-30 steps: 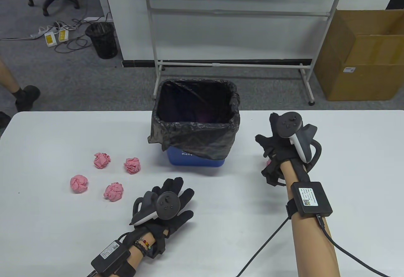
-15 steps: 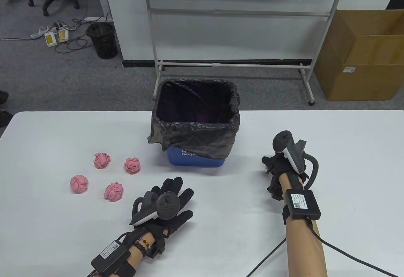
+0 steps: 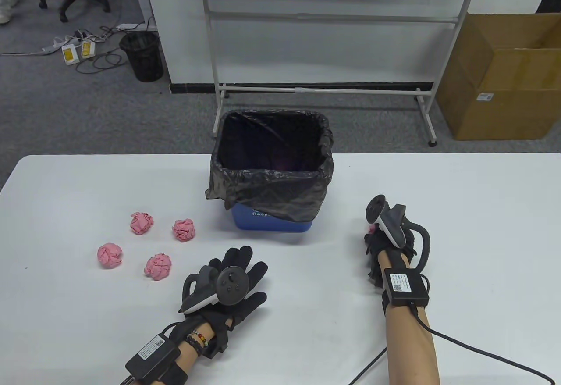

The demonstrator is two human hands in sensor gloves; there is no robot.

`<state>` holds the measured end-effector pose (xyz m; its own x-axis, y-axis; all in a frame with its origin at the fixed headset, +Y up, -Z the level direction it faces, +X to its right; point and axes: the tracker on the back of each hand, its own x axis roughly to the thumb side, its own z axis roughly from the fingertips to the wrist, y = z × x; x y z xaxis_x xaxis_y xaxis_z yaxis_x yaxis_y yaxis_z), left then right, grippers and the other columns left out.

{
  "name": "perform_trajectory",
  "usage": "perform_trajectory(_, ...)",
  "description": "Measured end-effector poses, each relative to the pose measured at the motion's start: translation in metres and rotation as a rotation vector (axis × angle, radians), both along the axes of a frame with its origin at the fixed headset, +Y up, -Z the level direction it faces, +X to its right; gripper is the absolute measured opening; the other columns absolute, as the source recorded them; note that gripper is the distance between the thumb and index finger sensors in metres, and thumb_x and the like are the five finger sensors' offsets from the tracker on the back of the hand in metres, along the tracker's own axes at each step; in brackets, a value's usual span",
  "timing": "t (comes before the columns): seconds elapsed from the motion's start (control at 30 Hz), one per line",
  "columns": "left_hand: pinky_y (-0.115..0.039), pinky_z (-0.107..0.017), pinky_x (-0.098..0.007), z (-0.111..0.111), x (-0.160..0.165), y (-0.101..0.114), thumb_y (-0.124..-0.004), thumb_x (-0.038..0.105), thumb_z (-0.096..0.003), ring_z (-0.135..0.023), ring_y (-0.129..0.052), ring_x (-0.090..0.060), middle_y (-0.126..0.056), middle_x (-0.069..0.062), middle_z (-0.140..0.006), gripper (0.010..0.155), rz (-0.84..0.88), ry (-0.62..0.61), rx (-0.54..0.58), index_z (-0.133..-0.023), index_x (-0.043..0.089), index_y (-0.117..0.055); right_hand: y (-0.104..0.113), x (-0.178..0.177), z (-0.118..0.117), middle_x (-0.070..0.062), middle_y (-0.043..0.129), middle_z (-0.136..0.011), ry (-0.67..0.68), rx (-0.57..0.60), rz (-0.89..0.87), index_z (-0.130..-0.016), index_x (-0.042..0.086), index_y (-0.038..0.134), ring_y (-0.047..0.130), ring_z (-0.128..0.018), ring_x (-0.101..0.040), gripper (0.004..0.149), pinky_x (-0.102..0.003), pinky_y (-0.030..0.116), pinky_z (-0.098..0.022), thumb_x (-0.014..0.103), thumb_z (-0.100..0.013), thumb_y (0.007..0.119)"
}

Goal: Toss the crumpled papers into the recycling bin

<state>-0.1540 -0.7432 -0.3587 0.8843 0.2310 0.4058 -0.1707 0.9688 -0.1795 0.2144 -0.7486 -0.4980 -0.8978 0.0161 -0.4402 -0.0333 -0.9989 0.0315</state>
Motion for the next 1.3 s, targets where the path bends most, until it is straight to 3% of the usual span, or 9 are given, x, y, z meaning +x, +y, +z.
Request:
perform_trajectory(0.2, -0.026, -0.071, -0.074, 0.0, 0.0, 0.0, -0.062, 0.058, -0.0472, -0.112, -0.02, -0.044, -0.017, -0.014, -0.122, 0.074, -0.006, -0.001, -0.002, -0.113, 0.029, -0.045, 0.002, 0.0, -0.001, 0.0, 0.088, -0.095, -0.009, 0.041, 0.023, -0.09, 0.033, 0.081, 0.1, -0.078, -0.024, 0.064, -0.027, 0.091, -0.052, 0.039, -0.028, 0.098)
perform_trajectory(0.5, -0.026, -0.071, -0.074, 0.0, 0.0, 0.0, -0.062, 0.058, -0.0472, -0.112, -0.02, -0.044, -0.017, -0.014, -0.122, 0.074, -0.003, -0.001, -0.003, -0.113, 0.03, -0.045, 0.023, -0.007, 0.012, -0.001, 0.092, -0.091, 0.039, 0.045, 0.03, -0.088, 0.031, 0.084, 0.104, -0.074, -0.024, 0.062, -0.026, 0.093, -0.05, 0.04, -0.028, 0.098)
perform_trajectory(0.9, -0.026, -0.071, -0.074, 0.0, 0.001, 0.0, -0.062, 0.058, -0.0472, -0.112, -0.02, -0.044, -0.017, -0.014, -0.122, 0.074, -0.007, -0.004, 0.0, -0.113, 0.029, -0.045, 0.063, -0.041, 0.046, -0.003, 0.094, -0.09, 0.217, 0.008, -0.151, -0.088, 0.028, 0.084, 0.105, -0.072, -0.025, 0.063, -0.026, 0.095, -0.048, 0.041, -0.028, 0.099)
perform_trajectory(1.3, -0.027, -0.071, -0.074, 0.0, -0.002, 0.0, -0.062, 0.058, -0.0472, -0.112, -0.02, -0.044, -0.017, -0.014, -0.122, 0.074, -0.004, 0.004, -0.002, -0.113, 0.029, -0.045, 0.095, -0.084, 0.067, -0.006, 0.095, -0.088, 0.412, -0.137, -0.367, -0.088, 0.025, 0.086, 0.108, -0.069, -0.026, 0.063, -0.026, 0.096, -0.046, 0.042, -0.028, 0.099)
